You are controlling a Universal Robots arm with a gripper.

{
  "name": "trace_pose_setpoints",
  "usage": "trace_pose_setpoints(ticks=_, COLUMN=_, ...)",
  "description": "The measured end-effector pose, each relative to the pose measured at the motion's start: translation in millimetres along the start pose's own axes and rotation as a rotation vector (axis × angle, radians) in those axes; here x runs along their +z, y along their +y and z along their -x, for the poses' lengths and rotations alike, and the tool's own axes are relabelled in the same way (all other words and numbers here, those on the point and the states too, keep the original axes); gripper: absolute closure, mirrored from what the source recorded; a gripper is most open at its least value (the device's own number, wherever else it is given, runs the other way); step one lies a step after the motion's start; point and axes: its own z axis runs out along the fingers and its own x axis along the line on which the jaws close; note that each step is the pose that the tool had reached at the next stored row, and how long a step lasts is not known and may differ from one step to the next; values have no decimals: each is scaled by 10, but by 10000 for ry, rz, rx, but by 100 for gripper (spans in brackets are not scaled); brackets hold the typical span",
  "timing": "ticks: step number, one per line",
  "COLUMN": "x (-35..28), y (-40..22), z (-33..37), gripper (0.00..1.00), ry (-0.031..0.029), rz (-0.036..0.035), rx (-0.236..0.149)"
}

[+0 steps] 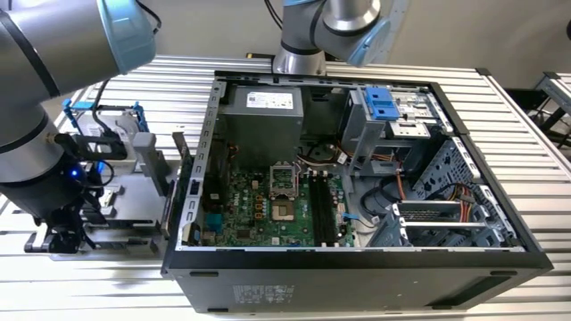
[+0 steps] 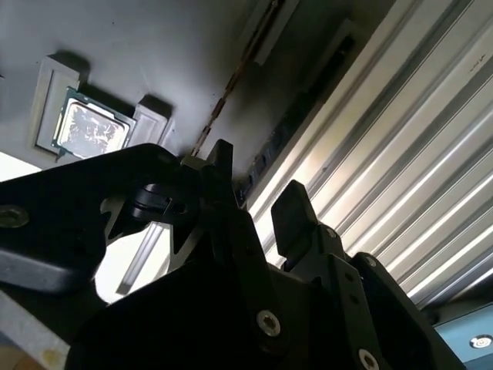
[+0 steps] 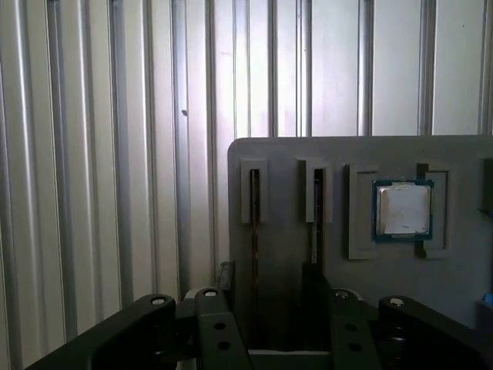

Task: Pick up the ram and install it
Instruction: 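Pick up the ram and move it above insertion slot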

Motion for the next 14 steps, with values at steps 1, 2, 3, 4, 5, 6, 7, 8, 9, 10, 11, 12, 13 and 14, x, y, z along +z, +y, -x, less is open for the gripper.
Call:
trace_pose_setpoints(ticks=1, x=15, y=1, z=-1, gripper=0, ry=1, rz=1, rx=-1)
trace_pose_setpoints(ticks=2, x=29, y=2, z=-4, gripper=0, ry=2, rz=1, rx=0)
trace_pose_setpoints(ticks=3, x=41, y=2, z=-11, gripper=0, ry=4, rz=3, rx=0)
trace_pose_setpoints(ticks=4, x=52, y=1, z=-20, gripper=0, ry=2, rz=2, rx=0)
trace_pose_setpoints(ticks=5, x=63, y=1, z=-30, gripper=0, ry=2, rz=3, rx=1)
trace_pose_setpoints(ticks=6, x=73, y=1, z=-40, gripper=0, ry=2, rz=2, rx=2)
trace_pose_setpoints(ticks=7, x=84, y=0, z=-49, gripper=0, ry=2, rz=2, rx=1)
trace_pose_setpoints(ticks=8, x=97, y=-1, z=-54, gripper=0, ry=1, rz=1, rx=0)
trace_pose_setpoints(ticks=9, x=109, y=-1, z=-59, gripper=0, ry=1, rz=1, rx=1)
trace_pose_setpoints(ticks=10, x=120, y=-2, z=-63, gripper=0, ry=1, rz=0, rx=1)
trace_pose_setpoints(ticks=11, x=131, y=-1, z=-66, gripper=0, ry=0, rz=0, rx=1)
trace_pose_setpoints(ticks=12, x=141, y=-1, z=-67, gripper=0, ry=1, rz=1, rx=2)
trace_pose_setpoints(ticks=13, x=151, y=-1, z=-68, gripper=0, ry=2, rz=2, rx=1)
trace_pose_setpoints(ticks=14, x=160, y=-2, z=-68, gripper=0, ry=2, rz=2, rx=1)
